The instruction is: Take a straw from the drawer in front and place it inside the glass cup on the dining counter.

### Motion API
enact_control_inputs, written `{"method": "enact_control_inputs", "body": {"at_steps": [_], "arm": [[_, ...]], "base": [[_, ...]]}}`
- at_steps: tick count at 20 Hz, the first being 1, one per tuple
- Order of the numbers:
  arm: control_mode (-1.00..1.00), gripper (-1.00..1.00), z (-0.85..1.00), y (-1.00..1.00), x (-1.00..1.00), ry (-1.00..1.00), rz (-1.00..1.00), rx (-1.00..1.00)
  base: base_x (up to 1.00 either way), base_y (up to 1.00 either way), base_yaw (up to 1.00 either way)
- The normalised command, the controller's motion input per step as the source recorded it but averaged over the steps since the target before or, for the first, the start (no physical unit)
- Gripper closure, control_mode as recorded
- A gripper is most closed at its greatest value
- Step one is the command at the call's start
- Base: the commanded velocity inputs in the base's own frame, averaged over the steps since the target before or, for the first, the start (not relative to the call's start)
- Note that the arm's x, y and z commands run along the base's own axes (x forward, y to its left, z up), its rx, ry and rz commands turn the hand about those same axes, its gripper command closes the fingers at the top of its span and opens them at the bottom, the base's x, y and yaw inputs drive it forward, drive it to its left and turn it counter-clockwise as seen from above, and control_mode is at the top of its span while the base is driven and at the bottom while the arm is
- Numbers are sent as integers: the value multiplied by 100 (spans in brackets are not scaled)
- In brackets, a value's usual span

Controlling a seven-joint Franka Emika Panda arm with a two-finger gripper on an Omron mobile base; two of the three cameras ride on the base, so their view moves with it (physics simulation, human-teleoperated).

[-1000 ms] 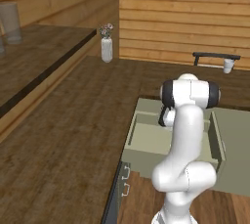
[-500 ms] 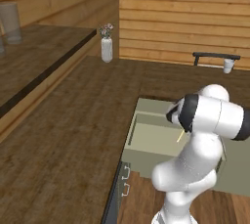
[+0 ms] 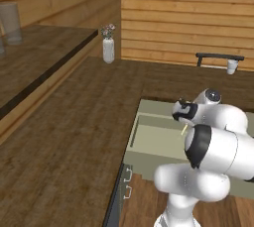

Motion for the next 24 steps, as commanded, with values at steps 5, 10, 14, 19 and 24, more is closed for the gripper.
{"method": "enact_control_inputs", "body": {"at_steps": [5,10,14,19,24], "arm": [[-100,100,100,8,0,13,2,0],[-100,100,100,10,-15,16,8,0],[-100,100,100,29,-44,18,12,0],[-100,100,57,52,-42,24,14,0],[-100,100,2,49,-67,3,4,-2]], "base": [[0,0,0],[0,0,0],[0,0,0],[0,0,0],[0,0,0]]}}
